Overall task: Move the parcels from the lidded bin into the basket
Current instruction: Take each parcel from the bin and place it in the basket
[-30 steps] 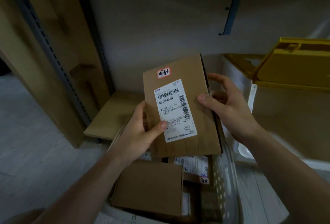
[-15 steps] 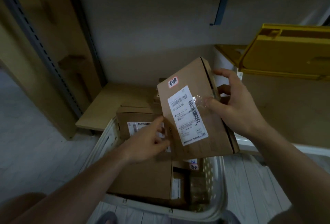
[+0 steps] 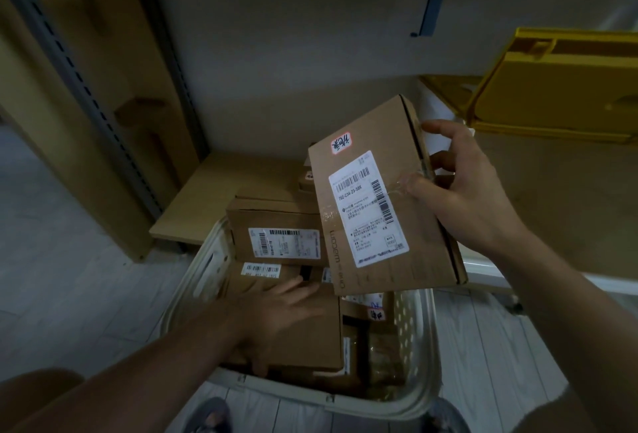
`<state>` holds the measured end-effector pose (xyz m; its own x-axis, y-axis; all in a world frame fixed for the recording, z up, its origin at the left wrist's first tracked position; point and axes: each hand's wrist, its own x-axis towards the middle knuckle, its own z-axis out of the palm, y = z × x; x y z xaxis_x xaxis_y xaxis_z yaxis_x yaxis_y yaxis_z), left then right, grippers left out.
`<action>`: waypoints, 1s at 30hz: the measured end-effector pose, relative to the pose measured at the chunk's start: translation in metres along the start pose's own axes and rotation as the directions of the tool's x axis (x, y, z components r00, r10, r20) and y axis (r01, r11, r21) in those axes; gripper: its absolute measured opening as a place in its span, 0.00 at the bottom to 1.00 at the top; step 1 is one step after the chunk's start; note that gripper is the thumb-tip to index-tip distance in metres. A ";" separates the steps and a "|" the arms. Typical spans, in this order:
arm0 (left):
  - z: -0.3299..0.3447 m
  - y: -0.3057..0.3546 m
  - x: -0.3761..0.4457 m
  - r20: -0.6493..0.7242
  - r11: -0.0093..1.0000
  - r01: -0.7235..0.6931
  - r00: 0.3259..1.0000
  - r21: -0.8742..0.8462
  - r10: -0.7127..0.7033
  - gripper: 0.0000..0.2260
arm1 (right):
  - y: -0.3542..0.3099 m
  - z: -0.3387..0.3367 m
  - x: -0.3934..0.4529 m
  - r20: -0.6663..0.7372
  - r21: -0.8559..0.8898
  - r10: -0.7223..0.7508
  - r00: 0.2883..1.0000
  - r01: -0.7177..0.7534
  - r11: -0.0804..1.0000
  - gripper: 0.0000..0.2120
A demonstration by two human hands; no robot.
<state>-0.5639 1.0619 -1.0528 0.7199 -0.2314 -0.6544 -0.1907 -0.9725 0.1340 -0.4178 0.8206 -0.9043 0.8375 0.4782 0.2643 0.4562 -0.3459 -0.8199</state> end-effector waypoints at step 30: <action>-0.059 -0.044 -0.041 -0.655 0.939 0.116 0.689 -0.323 -0.310 0.15 | 0.001 -0.010 0.001 0.085 0.011 -0.063 0.994 0.062 0.998 0.27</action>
<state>-0.5453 1.1127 -0.9880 0.9923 0.1235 -0.0050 0.1197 -0.9494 0.2903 -0.4136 0.8121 -0.8999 0.7787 0.5657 0.2714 0.5042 -0.3068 -0.8073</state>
